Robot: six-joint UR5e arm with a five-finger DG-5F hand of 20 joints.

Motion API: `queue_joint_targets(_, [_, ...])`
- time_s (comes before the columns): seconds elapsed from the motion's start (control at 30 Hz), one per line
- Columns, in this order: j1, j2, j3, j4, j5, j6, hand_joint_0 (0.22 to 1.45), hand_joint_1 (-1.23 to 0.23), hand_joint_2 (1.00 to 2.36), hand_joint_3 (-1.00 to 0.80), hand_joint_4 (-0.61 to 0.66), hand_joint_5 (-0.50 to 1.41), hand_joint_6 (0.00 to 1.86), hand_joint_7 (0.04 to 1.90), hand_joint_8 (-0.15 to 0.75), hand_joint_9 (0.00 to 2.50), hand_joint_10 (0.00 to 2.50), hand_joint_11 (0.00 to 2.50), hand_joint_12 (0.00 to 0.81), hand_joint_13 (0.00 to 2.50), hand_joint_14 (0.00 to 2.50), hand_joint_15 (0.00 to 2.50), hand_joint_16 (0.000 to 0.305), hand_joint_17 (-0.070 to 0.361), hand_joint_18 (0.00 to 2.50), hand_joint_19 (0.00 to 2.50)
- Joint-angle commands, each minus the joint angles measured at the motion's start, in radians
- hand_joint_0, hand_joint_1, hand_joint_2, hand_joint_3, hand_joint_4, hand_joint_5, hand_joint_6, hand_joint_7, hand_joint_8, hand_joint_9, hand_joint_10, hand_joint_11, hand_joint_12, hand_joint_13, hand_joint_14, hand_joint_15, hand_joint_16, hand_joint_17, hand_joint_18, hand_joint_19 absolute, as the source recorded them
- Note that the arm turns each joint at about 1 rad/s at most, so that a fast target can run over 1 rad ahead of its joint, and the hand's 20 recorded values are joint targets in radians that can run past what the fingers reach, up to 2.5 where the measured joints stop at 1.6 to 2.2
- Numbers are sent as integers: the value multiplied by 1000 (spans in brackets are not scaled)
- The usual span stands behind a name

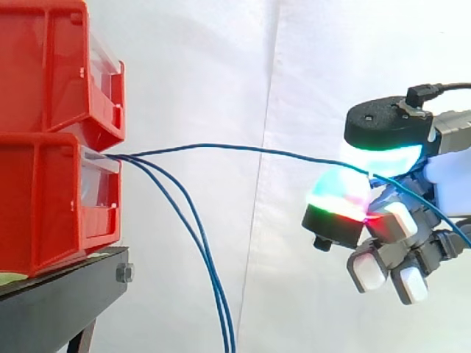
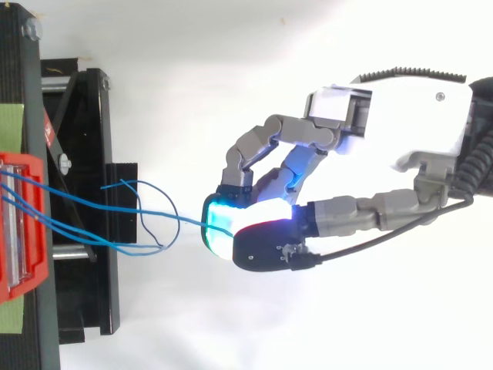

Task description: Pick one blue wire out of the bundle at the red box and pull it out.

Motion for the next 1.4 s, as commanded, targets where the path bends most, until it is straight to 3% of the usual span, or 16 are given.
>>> queue_joint_targets(0.0, [0, 1, 0, 0, -1, 0, 507, -668, 1456, 9, 138, -159, 903, 857, 437, 1069, 13, 751, 521, 884, 12, 441, 77, 173, 911, 465])
queue_joint_targets(0.9, [0, -2, 0, 0, 1, 0, 515, -691, 1413, 8, 149, -162, 904, 857, 434, 1060, 12, 754, 521, 885, 12, 441, 77, 173, 912, 465])
queue_joint_targets(1.2, [0, -2, 0, 0, 1, 0, 555, -728, 1199, 47, 213, -174, 914, 833, 431, 1038, 13, 759, 516, 877, 12, 451, 76, 172, 899, 471])
queue_joint_targets(1.33, [0, 1, 0, 0, -1, 0, 582, -747, 1000, 31, 245, -178, 916, 873, 425, 1027, 14, 756, 513, 872, 13, 462, 76, 171, 882, 486])
queue_joint_targets(1.37, [0, -2, 0, 0, 1, 0, 564, -737, 1006, -25, 248, -179, 916, 888, 422, 1022, 13, 758, 512, 868, 13, 454, 75, 170, 874, 478])
